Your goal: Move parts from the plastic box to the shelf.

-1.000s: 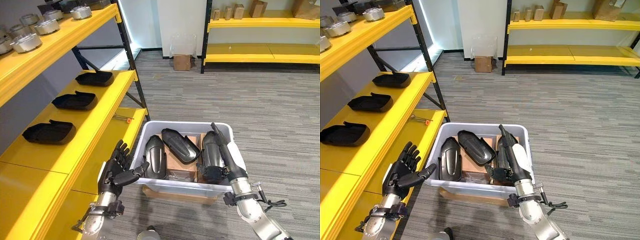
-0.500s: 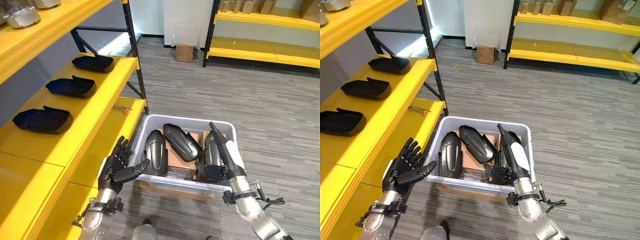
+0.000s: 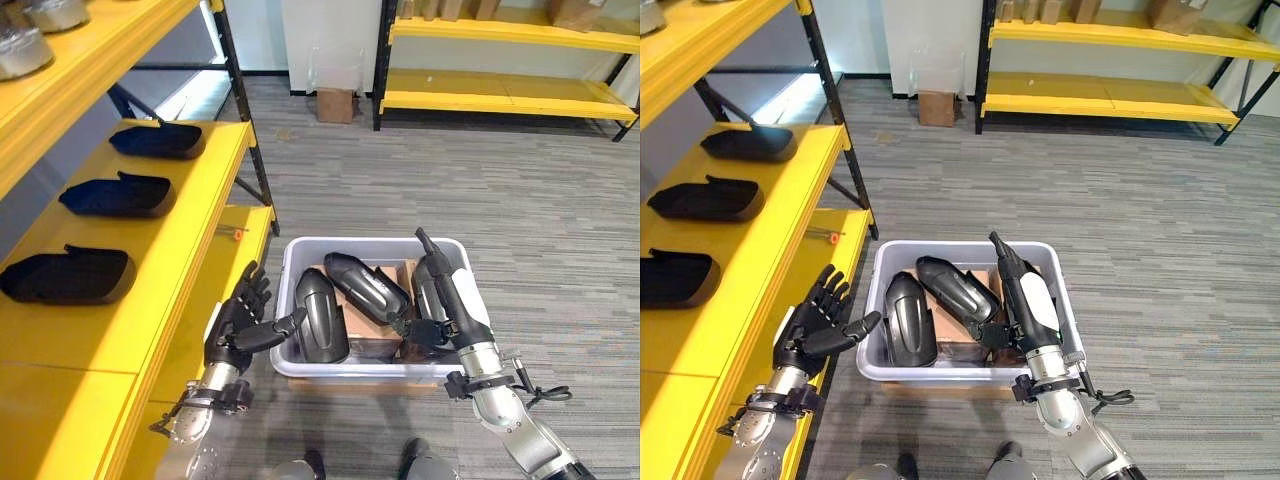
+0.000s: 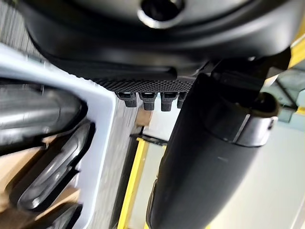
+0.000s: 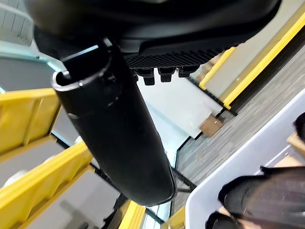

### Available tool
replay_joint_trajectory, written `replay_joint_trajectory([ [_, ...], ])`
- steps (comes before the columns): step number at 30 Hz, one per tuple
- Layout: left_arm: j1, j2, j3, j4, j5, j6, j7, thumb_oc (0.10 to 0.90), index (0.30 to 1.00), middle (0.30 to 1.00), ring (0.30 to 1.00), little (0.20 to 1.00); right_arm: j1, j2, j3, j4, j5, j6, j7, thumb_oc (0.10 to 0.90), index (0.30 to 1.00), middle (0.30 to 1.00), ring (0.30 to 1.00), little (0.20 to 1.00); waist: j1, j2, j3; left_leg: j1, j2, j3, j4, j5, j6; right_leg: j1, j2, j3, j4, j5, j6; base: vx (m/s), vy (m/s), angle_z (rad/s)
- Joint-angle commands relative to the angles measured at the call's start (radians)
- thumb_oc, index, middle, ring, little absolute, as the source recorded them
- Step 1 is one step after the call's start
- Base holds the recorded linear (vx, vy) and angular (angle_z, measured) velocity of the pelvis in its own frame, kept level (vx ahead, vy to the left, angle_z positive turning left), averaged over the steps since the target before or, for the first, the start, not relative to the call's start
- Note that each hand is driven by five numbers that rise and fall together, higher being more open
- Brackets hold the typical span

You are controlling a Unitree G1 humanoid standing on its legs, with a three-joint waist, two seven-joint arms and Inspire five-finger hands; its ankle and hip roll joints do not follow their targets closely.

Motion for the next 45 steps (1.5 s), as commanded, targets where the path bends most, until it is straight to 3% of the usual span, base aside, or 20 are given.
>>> replay_joint_trajectory([
  [1, -0.029, 0.055, 0.037, -0.141, -0.012, -0.085, -0.053, 0.900, 1.000, 1.000, 1.000, 1.000, -0.089, 0.017, -0.050, -0.066, 0.007, -0.064, -0.028, 0.900, 1.000, 1.000, 1.000, 1.000, 0.041, -0.040, -0.042, 0.024, 0.020, 0.037, 0.106, -0.185, -0.009, 0.046, -0.014, -0.031, -0.060, 0.128, 0.025, 0.30, -0.206, 1.08],
  [6, 0.007, 0.072, 0.076, -0.183, -0.028, -0.055, -0.075, 0.900, 1.000, 1.000, 1.000, 1.000, -0.068, -0.007, -0.058, -0.084, 0.061, -0.014, -0.002, 0.900, 1.000, 1.000, 1.000, 1.000, 0.038, -0.037, -0.069, 0.040, 0.051, 0.078, 0.099, -0.172, -0.030, 0.093, 0.012, -0.088, -0.092, 0.087, 0.015, 0.27, -0.109, 0.20],
  [12, 0.014, 0.082, 0.084, -0.196, -0.047, -0.042, -0.082, 0.900, 1.000, 1.000, 1.000, 1.000, -0.051, -0.016, -0.047, -0.086, 0.080, 0.004, -0.002, 0.900, 1.000, 1.000, 1.000, 1.000, 0.017, -0.035, -0.076, 0.072, 0.080, 0.104, 0.065, -0.163, -0.041, 0.090, 0.039, -0.094, -0.103, 0.072, 0.018, 0.17, -0.082, -0.06],
  [18, 0.002, 0.088, 0.067, -0.209, -0.022, -0.083, -0.057, 0.900, 1.000, 1.000, 1.000, 1.000, -0.046, -0.019, -0.045, -0.099, 0.096, -0.010, -0.018, 0.900, 1.000, 1.000, 1.000, 1.000, -0.002, -0.039, -0.077, 0.089, 0.089, 0.122, 0.039, -0.151, -0.047, 0.072, 0.051, -0.107, -0.103, 0.075, 0.013, 0.17, -0.104, -0.02],
  [20, -0.017, 0.091, 0.061, -0.212, -0.005, -0.102, -0.037, 0.900, 1.000, 1.000, 1.000, 1.000, -0.059, -0.013, -0.037, -0.099, 0.104, -0.008, -0.027, 0.900, 1.000, 1.000, 1.000, 1.000, -0.007, -0.032, -0.083, 0.107, 0.095, 0.121, 0.048, -0.178, -0.049, 0.074, 0.058, -0.111, -0.095, 0.063, 0.019, 0.23, -0.139, 0.01],
  [24, -0.047, 0.087, 0.068, -0.219, 0.009, -0.120, -0.003, 0.900, 1.000, 1.000, 1.000, 1.000, -0.072, -0.010, -0.031, -0.099, 0.103, -0.004, -0.029, 0.900, 1.000, 1.000, 1.000, 1.000, -0.017, -0.037, -0.092, 0.118, 0.101, 0.155, 0.080, -0.186, -0.051, 0.067, 0.062, -0.136, -0.090, 0.065, -0.011, 0.13, -0.151, -0.05],
  [26, -0.062, 0.082, 0.080, -0.230, 0.030, -0.131, 0.025, 0.900, 1.000, 1.000, 1.000, 1.000, -0.080, -0.009, -0.024, -0.092, 0.107, -0.004, -0.030, 0.900, 1.000, 1.000, 1.000, 1.000, -0.022, -0.025, -0.105, 0.129, 0.116, 0.155, 0.117, -0.221, -0.058, 0.078, 0.090, -0.129, -0.084, 0.039, -0.022, 0.19, -0.198, -0.06],
  [29, -0.076, 0.074, 0.099, -0.238, 0.047, -0.125, 0.066, 0.900, 1.000, 1.000, 1.000, 1.000, -0.091, -0.014, -0.017, -0.081, 0.110, -0.011, -0.026, 0.900, 1.000, 1.000, 1.000, 1.000, -0.027, -0.016, -0.120, 0.123, 0.128, 0.162, 0.199, -0.219, -0.076, 0.085, 0.128, -0.123, -0.085, 0.013, -0.060, 0.10, -0.151, -0.07],
  [31, -0.082, 0.065, 0.114, -0.241, 0.059, -0.118, 0.100, 0.900, 1.000, 1.000, 1.000, 1.000, -0.096, -0.019, -0.012, -0.075, 0.113, -0.013, -0.018, 0.900, 1.000, 1.000, 1.000, 1.000, -0.027, -0.006, -0.132, 0.086, 0.170, 0.174, 0.322, -0.135, -0.118, 0.117, 0.169, -0.122, -0.101, -0.026, -0.104, 0.13, -0.250, -0.13],
  [32, -0.083, 0.060, 0.124, -0.242, 0.059, -0.116, 0.111, 0.900, 1.000, 1.000, 1.000, 1.000, -0.096, -0.025, -0.010, -0.071, 0.104, -0.021, -0.024, 0.900, 1.000, 1.000, 1.000, 1.000, -0.022, -0.002, -0.128, 0.013, 0.220, 0.176, 0.450, -0.060, -0.154, 0.152, 0.196, -0.116, -0.120, -0.055, -0.137, 0.11, -0.275, -0.27],
  [33, -0.083, 0.058, 0.126, -0.242, 0.060, -0.114, 0.111, 0.900, 1.000, 1.000, 1.000, 1.000, -0.096, -0.027, -0.008, -0.070, 0.101, -0.020, -0.028, 0.900, 1.000, 1.000, 1.000, 1.000, -0.022, 0.000, -0.127, -0.016, 0.244, 0.176, 0.490, -0.040, -0.166, 0.159, 0.204, -0.117, -0.124, -0.062, -0.147, 0.07, -0.235, -0.22],
  [34, -0.087, 0.051, 0.128, -0.236, 0.062, -0.112, 0.105, 0.900, 1.000, 1.000, 1.000, 1.000, -0.100, -0.032, -0.002, -0.067, 0.094, -0.014, -0.046, 0.900, 1.000, 1.000, 1.000, 1.000, -0.021, 0.001, -0.118, -0.078, 0.307, 0.187, 0.543, 0.023, -0.181, 0.181, 0.214, -0.112, -0.131, -0.080, -0.168, 0.02, -0.102, -0.20],
  [35, -0.088, 0.049, 0.128, -0.232, 0.063, -0.112, 0.101, 0.900, 1.000, 1.000, 1.000, 1.000, -0.102, -0.033, 0.001, -0.065, 0.094, -0.012, -0.054, 0.900, 1.000, 1.000, 1.000, 1.000, -0.023, 0.003, -0.118, -0.089, 0.327, 0.194, 0.543, 0.039, -0.185, 0.187, 0.217, -0.112, -0.133, -0.087, -0.173, 0.05, -0.066, -0.13],
  [37, -0.082, 0.043, 0.124, -0.235, 0.062, -0.112, 0.098, 0.900, 1.000, 1.000, 1.000, 1.000, -0.102, -0.035, 0.004, -0.067, 0.089, -0.003, -0.063, 0.900, 1.000, 1.000, 1.000, 1.000, -0.033, 0.025, -0.115, -0.088, 0.384, 0.215, 0.473, 0.070, -0.201, 0.215, 0.235, -0.109, -0.138, -0.111, -0.183, 0.07, 0.025, -0.09],
  [38, -0.082, 0.043, 0.124, -0.235, 0.062, -0.112, 0.098, 0.900, 1.000, 1.000, 1.000, 1.000, -0.102, -0.035, 0.004, -0.068, 0.089, -0.003, -0.063, 0.900, 1.000, 1.000, 1.000, 1.000, -0.032, 0.025, -0.115, -0.084, 0.382, 0.217, 0.468, 0.072, -0.201, 0.216, 0.235, -0.109, -0.138, -0.111, -0.183, 0.09, 0.149, 0.03],
  [39, -0.066, 0.041, 0.126, -0.245, 0.054, -0.115, 0.106, 0.900, 1.000, 1.000, 1.000, 1.000, -0.089, -0.038, -0.007, -0.076, 0.084, -0.009, -0.048, 0.900, 1.000, 1.000, 1.000, 1.000, -0.040, 0.037, -0.118, -0.060, 0.386, 0.226, 0.353, 0.095, -0.204, 0.227, 0.233, -0.106, -0.145, -0.112, -0.177, 0.08, 0.150, 0.04],
  [40, -0.061, 0.042, 0.127, -0.249, 0.050, -0.115, 0.108, 0.900, 1.000, 1.000, 1.000, 1.000, -0.082, -0.042, -0.011, -0.084, 0.086, -0.008, -0.042, 0.900, 1.000, 1.000, 1.000, 1.000, -0.041, 0.040, -0.120, -0.055, 0.385, 0.224, 0.316, 0.109, -0.207, 0.231, 0.232, -0.103, -0.148, -0.110, -0.174, 0.14, 0.274, -0.02],
  [41, -0.045, 0.043, 0.129, -0.259, 0.030, -0.116, 0.105, 0.900, 1.000, 1.000, 1.000, 1.000, -0.055, -0.057, -0.025, -0.112, 0.088, -0.006, -0.025, 0.900, 1.000, 1.000, 1.000, 1.000, -0.046, 0.047, -0.122, -0.039, 0.383, 0.215, 0.220, 0.158, -0.221, 0.243, 0.225, -0.096, -0.160, -0.104, -0.165, 0.09, 0.178, -0.06],
  [43, -0.029, 0.043, 0.131, -0.263, 0.009, -0.121, 0.090, 0.900, 1.000, 1.000, 1.000, 1.000, -0.030, -0.069, -0.031, -0.130, 0.081, -0.018, -0.019, 0.900, 1.000, 1.000, 1.000, 1.000, -0.045, 0.048, -0.122, -0.046, 0.386, 0.198, 0.141, 0.219, -0.220, 0.238, 0.214, -0.094, -0.160, -0.089, -0.165, 0.05, 0.224, -0.14],
  [45, -0.012, 0.041, 0.129, -0.256, 0.014, -0.146, 0.061, 0.900, 1.000, 1.000, 1.000, 1.000, -0.016, -0.083, -0.030, -0.134, 0.078, -0.027, -0.019, 0.900, 1.000, 1.000, 1.000, 1.000, -0.042, 0.042, -0.124, -0.038, 0.393, 0.159, 0.077, 0.229, -0.225, 0.229, 0.187, -0.083, -0.155, -0.089, -0.152, 0.08, 0.255, -0.30],
])
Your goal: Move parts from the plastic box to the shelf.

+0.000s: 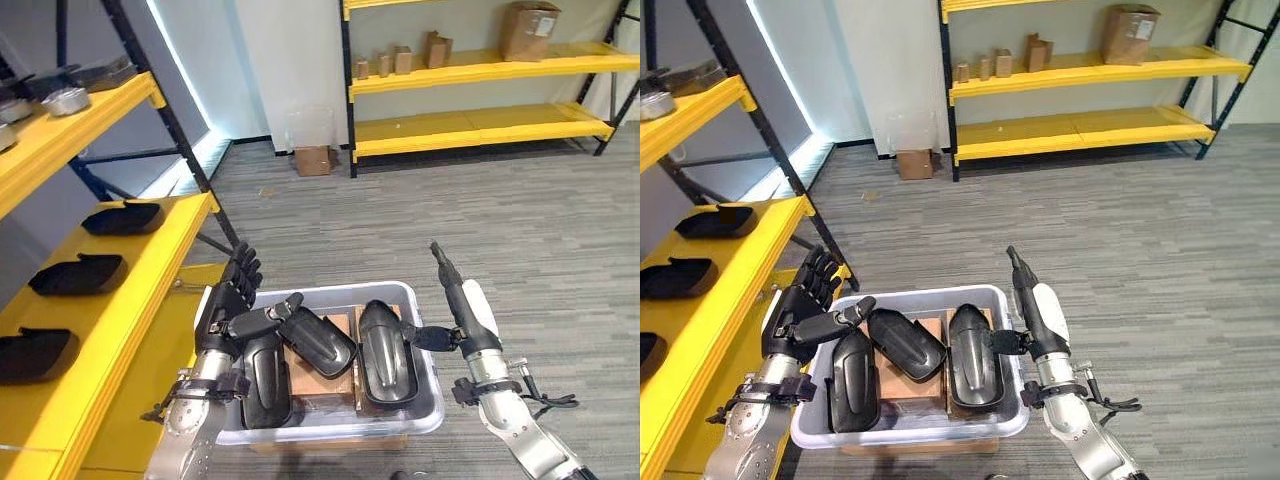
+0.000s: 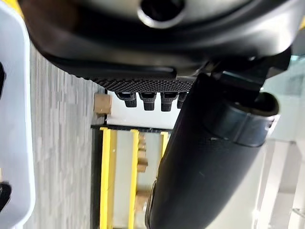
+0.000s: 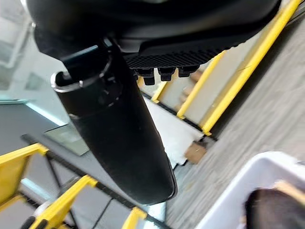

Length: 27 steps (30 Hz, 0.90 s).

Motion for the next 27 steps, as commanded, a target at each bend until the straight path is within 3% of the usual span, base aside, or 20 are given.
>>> replay_joint_trajectory([
  [1, -0.008, 0.008, 0.086, -0.145, -0.023, -0.147, -0.039, 0.900, 1.000, 1.000, 1.000, 1.000, -0.087, -0.016, -0.022, -0.143, 0.005, -0.097, -0.013, 0.900, 1.000, 1.000, 1.000, 1.000, 0.020, -0.016, 0.005, 0.030, 0.028, -0.062, 0.035, 0.011, -0.031, 0.135, -0.067, -0.007, -0.205, 0.056, 0.109, 0.06, 0.221, -0.47],
  [2, -0.011, 0.007, 0.078, -0.142, -0.028, -0.151, -0.038, 0.900, 1.000, 1.000, 1.000, 1.000, -0.089, -0.019, -0.026, -0.132, 0.009, -0.096, -0.013, 0.900, 1.000, 1.000, 1.000, 1.000, 0.014, -0.010, 0.004, 0.060, 0.022, -0.040, 0.011, -0.002, -0.038, 0.126, -0.081, -0.017, -0.195, 0.057, 0.117, 0.05, 0.196, -0.53],
  [6, -0.018, 0.009, 0.067, -0.134, -0.035, -0.148, -0.049, 0.900, 1.000, 1.000, 1.000, 1.000, -0.077, -0.014, -0.040, -0.116, 0.010, -0.117, -0.019, 0.900, 1.000, 1.000, 1.000, 1.000, 0.010, -0.004, 0.010, 0.051, 0.003, -0.053, 0.013, -0.019, -0.032, 0.112, -0.088, -0.008, -0.173, 0.053, 0.124, 0.01, 0.116, -0.12],
  [9, -0.021, 0.020, 0.061, -0.121, -0.032, -0.134, -0.063, 0.900, 1.000, 1.000, 1.000, 1.000, -0.073, -0.006, -0.053, -0.110, 0.011, -0.106, -0.033, 0.900, 1.000, 1.000, 1.000, 1.000, 0.005, -0.006, 0.019, 0.063, -0.036, -0.051, -0.024, -0.075, -0.010, 0.103, -0.099, 0.004, -0.154, 0.060, 0.141, 0.01, 0.118, 0.20],
  [13, -0.016, 0.031, 0.071, -0.119, -0.043, -0.163, -0.078, 0.900, 1.000, 1.000, 1.000, 1.000, -0.072, 0.005, -0.062, -0.095, -0.005, -0.106, -0.032, 0.900, 1.000, 1.000, 1.000, 1.000, 0.004, -0.013, 0.023, 0.079, -0.072, -0.055, -0.055, -0.124, 0.013, 0.097, -0.112, 0.021, -0.148, 0.072, 0.163, 0.01, 0.062, 0.20],
  [20, -0.017, 0.048, 0.100, -0.133, -0.051, -0.138, -0.086, 0.900, 1.000, 1.000, 1.000, 1.000, -0.069, 0.021, -0.072, -0.087, -0.007, -0.105, -0.030, 0.900, 1.000, 1.000, 1.000, 1.000, 0.013, -0.017, 0.029, 0.083, -0.107, -0.078, -0.082, -0.138, 0.038, 0.093, -0.118, 0.034, -0.152, 0.084, 0.184, 0.00, 0.026, 0.05],
  [27, -0.045, 0.053, 0.084, -0.132, -0.054, -0.111, -0.107, 0.900, 1.000, 1.000, 1.000, 1.000, -0.101, 0.017, -0.048, -0.075, -0.022, -0.040, 0.045, 0.900, 1.000, 1.000, 1.000, 1.000, 0.023, -0.018, 0.067, 0.051, -0.117, -0.098, -0.076, -0.142, 0.045, 0.061, -0.128, 0.044, -0.140, 0.092, 0.200, -0.05, 0.019, 0.08],
])
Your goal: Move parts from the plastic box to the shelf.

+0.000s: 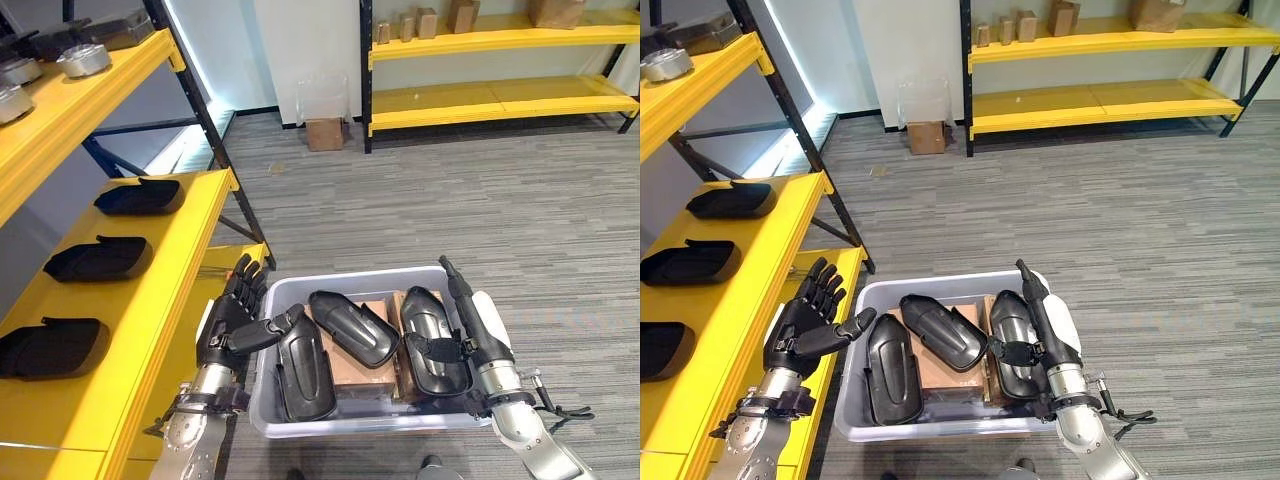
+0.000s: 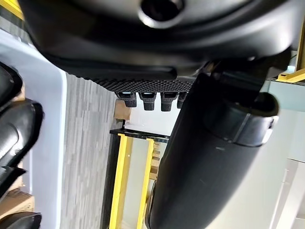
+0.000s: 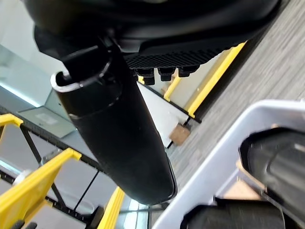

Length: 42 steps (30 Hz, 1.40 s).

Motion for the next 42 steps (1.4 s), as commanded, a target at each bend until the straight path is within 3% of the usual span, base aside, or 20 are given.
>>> replay_joint_trajectory([
  [1, -0.110, 0.078, 0.066, -0.139, -0.019, -0.088, -0.025, 0.900, 1.000, 1.000, 1.000, 1.000, -0.122, 0.017, -0.033, -0.076, -0.039, -0.038, 0.005, 0.900, 1.000, 1.000, 1.000, 1.000, 0.018, -0.061, 0.027, 0.001, 0.053, -0.037, 0.089, -0.122, -0.015, 0.067, 0.001, 0.030, -0.110, 0.017, 0.016, -0.12, 0.032, 0.08],
  [14, -0.255, 0.100, 0.022, -0.132, 0.025, -0.166, 0.092, 0.900, 1.000, 1.000, 1.000, 1.000, -0.263, -0.032, -0.002, -0.057, -0.081, 0.089, 0.040, 0.900, 1.000, 1.000, 1.000, 1.000, 0.022, -0.057, 0.200, -0.163, 0.054, -0.081, 0.166, -0.126, -0.007, -0.107, -0.007, 0.070, -0.012, 0.007, 0.026, -0.18, -0.010, -0.02],
  [18, -0.295, 0.091, 0.002, -0.136, 0.045, -0.175, 0.124, 0.900, 1.000, 1.000, 1.000, 1.000, -0.293, -0.039, 0.005, -0.047, -0.086, 0.138, -0.005, 0.900, 1.000, 1.000, 1.000, 1.000, 0.016, -0.052, 0.237, -0.209, 0.049, -0.096, 0.193, -0.128, -0.004, -0.155, -0.010, 0.097, 0.015, 0.005, 0.025, -0.16, 0.001, 0.01],
  [22, -0.311, 0.085, -0.005, -0.146, 0.062, -0.173, 0.156, 0.900, 1.000, 1.000, 1.000, 1.000, -0.304, -0.041, -0.006, -0.041, -0.215, 0.195, -0.115, 0.900, 1.000, 1.000, 1.000, 1.000, 0.010, -0.045, 0.264, -0.233, 0.043, -0.106, 0.207, -0.130, -0.002, -0.185, -0.004, 0.119, 0.048, -0.007, 0.022, -0.11, 0.026, -0.02],
  [30, -0.353, 0.083, -0.019, -0.160, 0.110, -0.198, 0.202, 0.900, 1.000, 1.000, 1.000, 1.000, -0.371, -0.048, -0.020, -0.035, -0.258, 0.208, -0.200, 0.900, 1.000, 1.000, 1.000, 1.000, 0.022, -0.037, 0.327, -0.325, 0.024, -0.127, 0.271, -0.141, 0.002, -0.269, 0.007, 0.139, 0.135, -0.038, 0.012, -0.13, 0.021, -0.04],
  [42, -0.373, 0.071, -0.019, -0.154, 0.106, -0.180, 0.160, 0.900, 1.000, 1.000, 1.000, 1.000, -0.420, -0.032, -0.014, -0.003, -0.243, 0.230, -0.142, 0.900, 1.000, 1.000, 1.000, 1.000, 0.035, -0.041, 0.357, -0.335, 0.010, -0.114, 0.300, -0.155, 0.009, -0.276, -0.001, 0.134, 0.154, -0.042, 0.013, -0.03, 0.001, -0.01],
])
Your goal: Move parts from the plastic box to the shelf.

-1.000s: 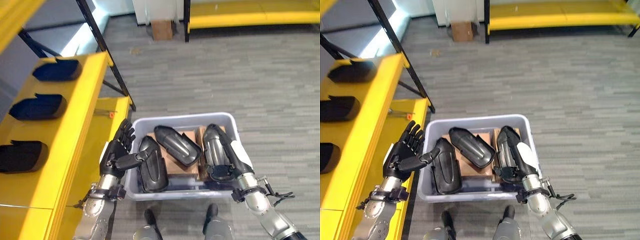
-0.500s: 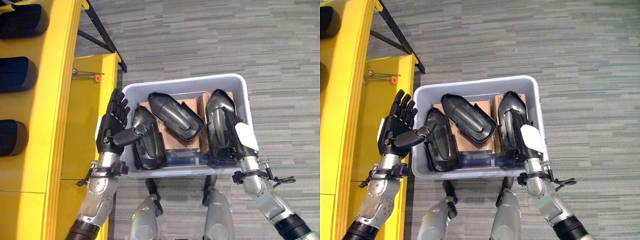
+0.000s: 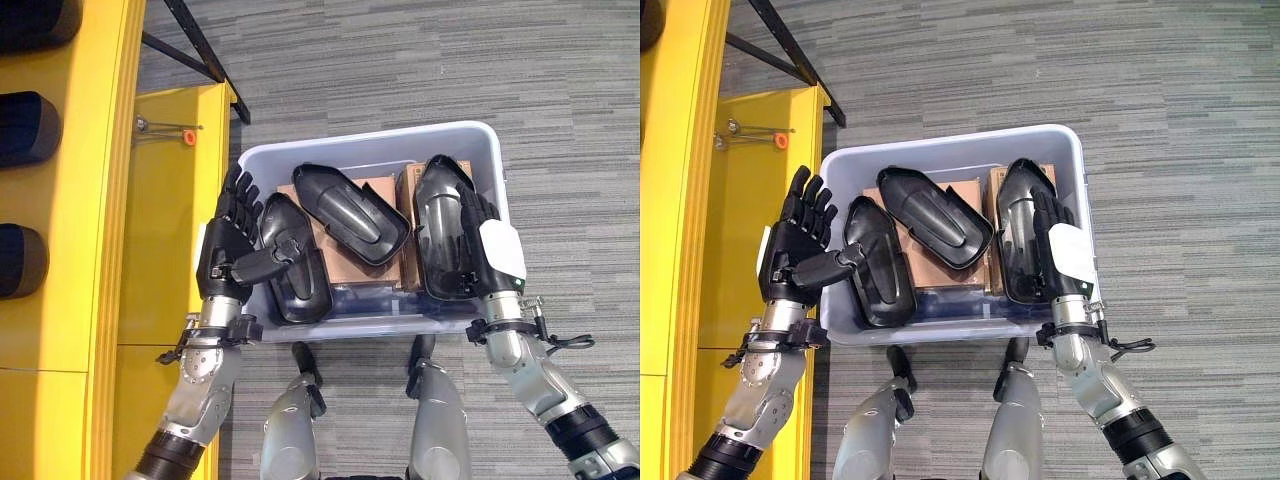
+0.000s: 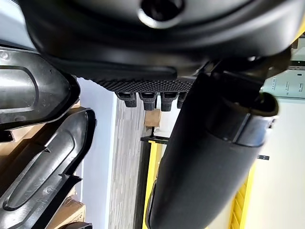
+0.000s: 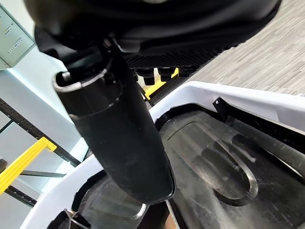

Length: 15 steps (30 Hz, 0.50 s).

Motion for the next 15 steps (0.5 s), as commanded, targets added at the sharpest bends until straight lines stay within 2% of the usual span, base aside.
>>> replay_joint_trajectory([
  [1, -0.046, 0.038, 0.035, -0.138, 0.047, -0.115, -0.033, 0.900, 1.000, 1.000, 1.000, 1.000, -0.058, 0.004, -0.025, -0.082, -0.030, -0.037, -0.017, 0.900, 1.000, 1.000, 1.000, 1.000, 0.023, -0.024, -0.011, -0.034, 0.006, -0.103, 0.124, -0.157, 0.008, 0.036, 0.021, 0.053, 0.027, -0.099, 0.057, 0.00, 0.004, -0.04],
  [2, -0.048, 0.035, 0.038, -0.133, 0.035, -0.118, -0.045, 0.900, 1.000, 1.000, 1.000, 1.000, -0.053, -0.001, -0.017, -0.078, -0.022, -0.039, 0.015, 0.900, 1.000, 1.000, 1.000, 1.000, 0.023, -0.027, -0.008, -0.037, 0.007, -0.098, 0.135, -0.160, 0.007, 0.038, 0.021, 0.053, 0.030, -0.100, 0.055, 0.00, -0.005, -0.05],
  [8, -0.053, 0.032, 0.034, -0.127, 0.029, -0.106, -0.055, 0.900, 1.000, 1.000, 1.000, 1.000, -0.055, 0.005, -0.009, -0.053, 0.022, -0.038, 0.035, 0.900, 1.000, 1.000, 1.000, 1.000, 0.026, -0.031, -0.008, -0.055, 0.009, -0.097, 0.150, -0.164, 0.007, 0.023, 0.024, 0.059, 0.045, -0.105, 0.053, 0.01, -0.008, -0.03],
  [10, -0.062, 0.028, 0.027, -0.123, 0.035, -0.102, -0.059, 0.900, 1.000, 1.000, 1.000, 1.000, -0.088, 0.015, 0.003, -0.023, -0.041, -0.062, -0.004, 0.900, 1.000, 1.000, 1.000, 1.000, 0.028, -0.028, -0.008, -0.063, 0.007, -0.094, 0.137, -0.157, 0.005, 0.011, 0.030, 0.060, 0.039, -0.104, 0.052, 0.01, -0.008, -0.05],
  [12, -0.071, 0.027, 0.020, -0.123, 0.040, -0.099, -0.049, 0.900, 1.000, 1.000, 1.000, 1.000, -0.115, 0.015, 0.009, -0.018, -0.083, -0.071, 0.003, 0.900, 1.000, 1.000, 1.000, 1.000, 0.031, -0.026, -0.008, -0.073, 0.004, -0.096, 0.133, -0.154, 0.004, 0.001, 0.032, 0.060, 0.036, -0.102, 0.052, -0.01, 0.000, -0.08],
  [15, -0.093, 0.021, 0.004, -0.101, 0.035, -0.077, -0.048, 0.900, 1.000, 1.000, 1.000, 1.000, -0.166, 0.019, 0.049, 0.017, -0.065, -0.066, 0.036, 0.900, 1.000, 1.000, 1.000, 1.000, 0.040, -0.025, -0.008, -0.096, 0.002, -0.102, 0.136, -0.150, 0.001, -0.022, 0.033, 0.055, 0.048, -0.104, 0.049, 0.00, -0.009, -0.04],
])
